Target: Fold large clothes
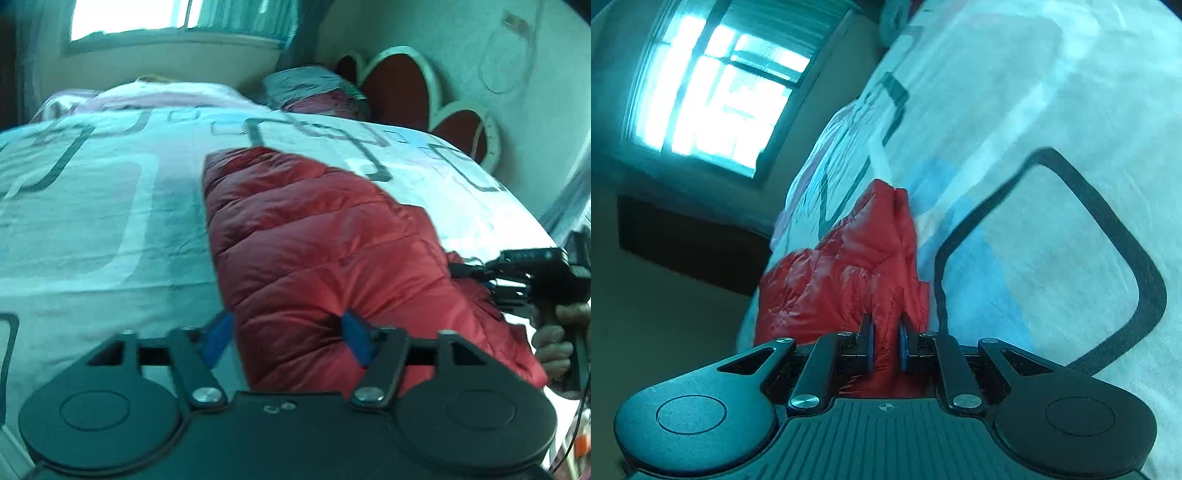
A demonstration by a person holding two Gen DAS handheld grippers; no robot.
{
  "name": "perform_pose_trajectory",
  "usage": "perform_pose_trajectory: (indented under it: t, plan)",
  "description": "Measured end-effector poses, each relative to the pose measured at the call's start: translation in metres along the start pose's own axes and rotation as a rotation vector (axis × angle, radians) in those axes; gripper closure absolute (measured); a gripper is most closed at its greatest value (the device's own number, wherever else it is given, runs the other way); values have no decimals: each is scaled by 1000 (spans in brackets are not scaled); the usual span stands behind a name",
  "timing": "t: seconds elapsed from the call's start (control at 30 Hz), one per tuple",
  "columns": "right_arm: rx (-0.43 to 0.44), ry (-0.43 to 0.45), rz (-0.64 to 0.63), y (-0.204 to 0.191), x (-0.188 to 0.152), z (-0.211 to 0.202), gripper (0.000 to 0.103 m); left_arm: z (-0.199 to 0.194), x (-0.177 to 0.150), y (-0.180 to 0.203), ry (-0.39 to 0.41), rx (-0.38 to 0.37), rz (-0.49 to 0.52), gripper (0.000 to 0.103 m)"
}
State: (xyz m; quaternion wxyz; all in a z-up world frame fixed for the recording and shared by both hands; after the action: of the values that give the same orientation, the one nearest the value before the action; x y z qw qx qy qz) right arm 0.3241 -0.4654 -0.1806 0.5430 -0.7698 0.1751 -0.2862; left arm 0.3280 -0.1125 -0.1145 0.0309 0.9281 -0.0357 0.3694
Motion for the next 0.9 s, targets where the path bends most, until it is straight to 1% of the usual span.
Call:
perform_pose_trajectory:
  t: [0.07,0.1,0.13,0.17,0.2,0.23,0.3,0.33,0.37,0.43,0.47,0.5,0.53,0.57,0.6,0.67,0.7,0.73,0.8,0.83,0.87,0.9]
  plan:
    - [-9,18,21,-2,2,-6,91,-3,1,-7,-8,-22,-45,34]
    - [-23,40,24,-6,-1,-13,85,-6,1,-10,-4,-23,-57,31]
    - [-56,72,6,-12,-1,-21,54,-10,1,-12,3,-29,-65,22]
    - [-64,95,-18,-17,-2,-27,21,-13,0,-14,8,-38,-75,19]
    - [-51,96,-32,-20,-4,-33,19,-15,0,-17,8,-52,-94,15]
    - [-39,73,-34,-23,-6,-35,19,-14,0,-18,-2,-68,-113,15]
    - [-37,62,-87,-31,-11,-41,42,-11,0,-20,-22,-79,-153,15]
    - [-30,46,-95,-35,-12,-40,62,-10,0,-20,-21,-76,-171,15]
    - [-26,32,-91,-36,-14,-37,66,-10,0,-20,-19,-76,-187,15]
    - [-34,2,-108,-38,-15,-26,66,-7,-1,-18,-19,-86,-212,15]
    - [-19,-16,-98,-38,-16,-19,73,-6,-1,-17,-21,-85,-216,15]
    - [28,-43,-76,-38,-17,-11,88,-5,-1,-15,-22,-84,-214,15]
    - [66,-63,-69,-42,-20,-5,94,-4,-2,-13,-22,-81,-210,15]
    - [85,-81,-99,-49,-23,1,94,-4,-2,-12,-26,-76,-207,15]
    - [83,-93,-125,-53,-25,6,94,-3,-3,-10,-32,-72,-202,15]
    - [108,-109,-109,-47,-27,10,95,-2,-5,-10,-36,-68,-204,15]
    - [84,-111,-102,-38,-27,11,95,-1,-6,-11,-43,-70,-206,14]
    - [41,-113,-93,-28,-26,10,94,0,-7,-12,-51,-67,-207,14]
    - [34,-96,-43,-14,-24,2,94,-1,-7,-14,-55,-59,-206,15]
    - [28,-84,-48,-16,-24,-4,93,-3,-7,-15,-52,-53,-206,15]
    - [18,-73,-64,-18,-24,-10,77,-4,-7,-16,-48,-50,-206,15]
    - [-2,-58,-75,-20,-25,-14,65,-5,-7,-17,-45,-51,-205,14]
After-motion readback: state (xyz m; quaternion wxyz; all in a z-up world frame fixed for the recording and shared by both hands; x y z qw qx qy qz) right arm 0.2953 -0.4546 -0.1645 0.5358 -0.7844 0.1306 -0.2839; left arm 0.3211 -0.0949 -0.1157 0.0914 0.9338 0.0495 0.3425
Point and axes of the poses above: each gripper's, at about its wrist camera, not at the fingertips, and z roughly the way its jaws point, y to its right, x to its top, the point moved 2 cm from there along z, roughly the way its jaws point, and after that the axes turned 13 degrees about x, right-handed, at the moved point
